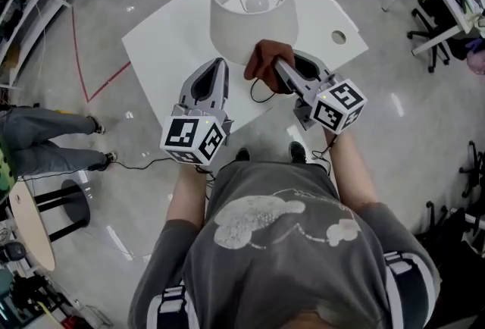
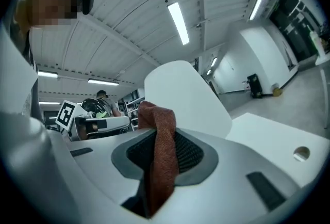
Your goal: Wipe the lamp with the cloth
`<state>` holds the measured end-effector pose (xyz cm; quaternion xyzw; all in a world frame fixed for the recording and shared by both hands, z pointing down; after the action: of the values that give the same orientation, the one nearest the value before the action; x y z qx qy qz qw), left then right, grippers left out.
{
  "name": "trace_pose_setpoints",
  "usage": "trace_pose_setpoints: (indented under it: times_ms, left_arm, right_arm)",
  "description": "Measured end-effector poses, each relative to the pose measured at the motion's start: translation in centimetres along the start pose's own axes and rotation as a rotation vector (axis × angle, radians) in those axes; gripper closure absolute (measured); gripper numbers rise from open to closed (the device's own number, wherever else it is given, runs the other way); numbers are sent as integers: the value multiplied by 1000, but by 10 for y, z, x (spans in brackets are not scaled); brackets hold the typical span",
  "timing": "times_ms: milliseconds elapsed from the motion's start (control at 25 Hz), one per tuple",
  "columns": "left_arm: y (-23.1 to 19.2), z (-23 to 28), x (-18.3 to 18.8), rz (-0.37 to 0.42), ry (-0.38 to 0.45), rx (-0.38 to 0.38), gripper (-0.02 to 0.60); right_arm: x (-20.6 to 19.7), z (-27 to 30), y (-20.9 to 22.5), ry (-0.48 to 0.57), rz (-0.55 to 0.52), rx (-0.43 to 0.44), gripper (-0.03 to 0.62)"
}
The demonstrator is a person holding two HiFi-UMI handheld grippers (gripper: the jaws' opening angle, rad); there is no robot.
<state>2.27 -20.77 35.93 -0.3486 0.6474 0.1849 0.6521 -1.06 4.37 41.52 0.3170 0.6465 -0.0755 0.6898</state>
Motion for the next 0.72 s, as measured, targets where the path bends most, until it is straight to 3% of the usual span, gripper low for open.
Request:
trace_pose_setpoints:
  times_ms: [360, 520, 720]
  left_arm:
    - [44, -6, -25, 22, -29, 153, 574]
    - [76, 10, -36, 26, -25, 200, 574]
    - [96, 1, -34, 54, 18, 276, 574]
  right_arm:
    - [-9, -11, 31, -127, -12, 142, 508]
    - [7, -36, 53, -132, -33, 211, 508]
    - [29, -42, 49, -88, -66, 329, 508]
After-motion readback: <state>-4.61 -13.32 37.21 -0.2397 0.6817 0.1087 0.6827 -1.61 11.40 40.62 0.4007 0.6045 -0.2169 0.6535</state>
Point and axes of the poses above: the fingertips, and each gripper's own axes: z forward along the fingers, y to its right, x out of its top, the point moved 10 cm from there along -z, backward along the fingers, and after that the axes turned 5 degrees about y, right-handed, at the moved point
